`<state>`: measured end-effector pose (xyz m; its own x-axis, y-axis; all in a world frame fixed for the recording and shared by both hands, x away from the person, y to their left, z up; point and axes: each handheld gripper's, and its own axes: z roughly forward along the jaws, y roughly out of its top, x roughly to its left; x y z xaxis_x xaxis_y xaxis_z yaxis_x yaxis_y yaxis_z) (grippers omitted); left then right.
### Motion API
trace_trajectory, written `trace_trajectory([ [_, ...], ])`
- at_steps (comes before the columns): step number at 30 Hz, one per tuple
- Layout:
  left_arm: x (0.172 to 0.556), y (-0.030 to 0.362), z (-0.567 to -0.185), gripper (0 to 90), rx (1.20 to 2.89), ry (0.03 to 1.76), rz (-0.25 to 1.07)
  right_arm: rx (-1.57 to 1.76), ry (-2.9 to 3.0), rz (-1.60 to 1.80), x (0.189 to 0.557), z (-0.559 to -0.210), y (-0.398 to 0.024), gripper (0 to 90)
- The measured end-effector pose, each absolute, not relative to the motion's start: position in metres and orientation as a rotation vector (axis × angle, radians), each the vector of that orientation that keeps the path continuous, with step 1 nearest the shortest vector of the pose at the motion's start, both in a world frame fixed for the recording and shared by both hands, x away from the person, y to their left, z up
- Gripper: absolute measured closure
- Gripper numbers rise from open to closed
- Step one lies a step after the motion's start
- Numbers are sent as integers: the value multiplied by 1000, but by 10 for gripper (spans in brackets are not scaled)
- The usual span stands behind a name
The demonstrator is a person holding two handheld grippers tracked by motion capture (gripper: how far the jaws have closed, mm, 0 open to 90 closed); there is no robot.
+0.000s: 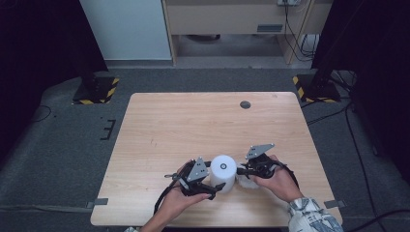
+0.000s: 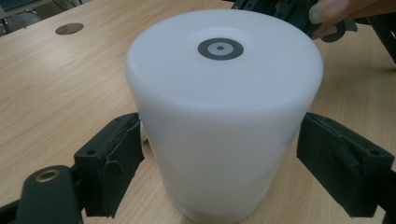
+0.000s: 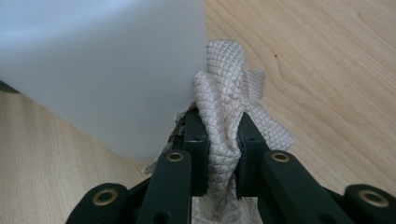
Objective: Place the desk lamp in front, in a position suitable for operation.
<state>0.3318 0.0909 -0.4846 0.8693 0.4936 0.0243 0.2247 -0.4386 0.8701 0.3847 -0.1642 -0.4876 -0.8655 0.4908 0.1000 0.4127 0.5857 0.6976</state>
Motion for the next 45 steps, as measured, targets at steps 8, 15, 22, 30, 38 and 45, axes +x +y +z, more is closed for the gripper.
trace_trajectory([
  [8, 332, 91, -485, 138, 2037, 522, 338, 765, 2657, 1233, 382, -477, -169, 789],
  [15, 332, 91, -485, 139, 2038, 522, 338, 751, 2639, 1256, 382, -470, -170, 789],
  [22, 332, 91, -485, 139, 2038, 524, 338, 766, 2676, 1192, 382, -481, -168, 789],
  [30, 332, 91, -485, 144, 2037, 522, 337, 781, 2652, 1216, 380, -478, -170, 788],
  [38, 332, 91, -485, 147, 2038, 523, 338, 776, 2610, 1268, 371, -468, -177, 788],
  [45, 332, 91, -485, 151, 2038, 523, 337, 792, 2565, 1289, 355, -459, -185, 787],
])
